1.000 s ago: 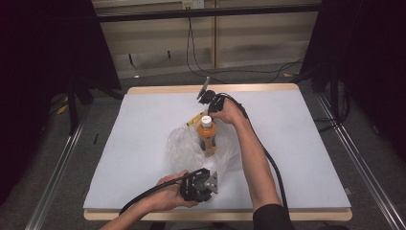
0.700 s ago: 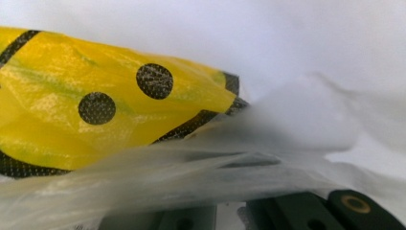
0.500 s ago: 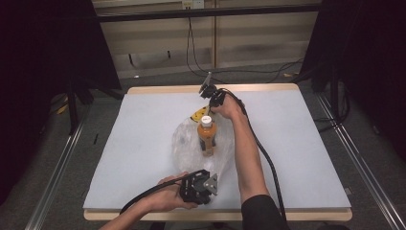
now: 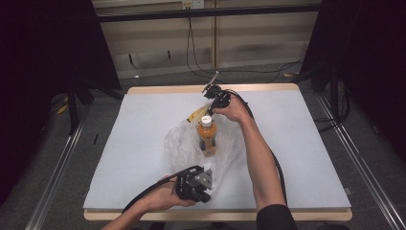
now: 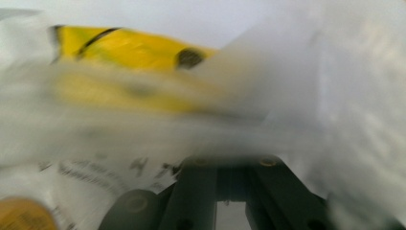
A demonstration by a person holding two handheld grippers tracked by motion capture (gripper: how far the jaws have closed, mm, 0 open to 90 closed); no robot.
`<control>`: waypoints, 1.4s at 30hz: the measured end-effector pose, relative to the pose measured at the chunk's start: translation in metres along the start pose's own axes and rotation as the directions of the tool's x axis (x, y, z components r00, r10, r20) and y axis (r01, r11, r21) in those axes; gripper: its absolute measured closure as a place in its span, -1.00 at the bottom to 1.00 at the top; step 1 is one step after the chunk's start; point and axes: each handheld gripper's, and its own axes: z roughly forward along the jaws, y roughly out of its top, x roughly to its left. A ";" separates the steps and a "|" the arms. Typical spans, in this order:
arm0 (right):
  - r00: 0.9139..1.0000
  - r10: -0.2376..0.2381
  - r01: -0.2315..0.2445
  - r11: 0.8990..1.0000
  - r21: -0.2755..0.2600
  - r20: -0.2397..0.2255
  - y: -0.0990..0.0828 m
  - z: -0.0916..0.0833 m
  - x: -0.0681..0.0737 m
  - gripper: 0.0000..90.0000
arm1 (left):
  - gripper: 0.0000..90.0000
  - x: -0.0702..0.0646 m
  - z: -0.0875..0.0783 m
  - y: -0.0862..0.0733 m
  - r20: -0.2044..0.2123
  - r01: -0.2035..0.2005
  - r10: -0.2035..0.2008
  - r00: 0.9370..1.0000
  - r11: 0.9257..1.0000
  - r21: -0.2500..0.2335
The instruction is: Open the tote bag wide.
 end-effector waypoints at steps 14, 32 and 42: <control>0.996 -0.070 0.057 0.975 -0.217 -0.053 -0.036 -0.071 0.032 1.00 | 1.00 0.031 -0.061 0.007 -0.112 0.064 -0.089 0.990 0.976 -0.209; 0.985 -0.115 0.103 0.990 -0.091 -0.130 -0.081 -0.010 0.061 1.00 | 1.00 0.115 -0.034 -0.048 -0.264 0.296 -0.314 0.912 0.949 -0.104; 0.988 -0.129 0.122 0.989 -0.086 -0.084 -0.113 -0.025 0.051 1.00 | 1.00 0.118 -0.049 -0.079 -0.280 0.346 -0.373 0.885 0.927 -0.142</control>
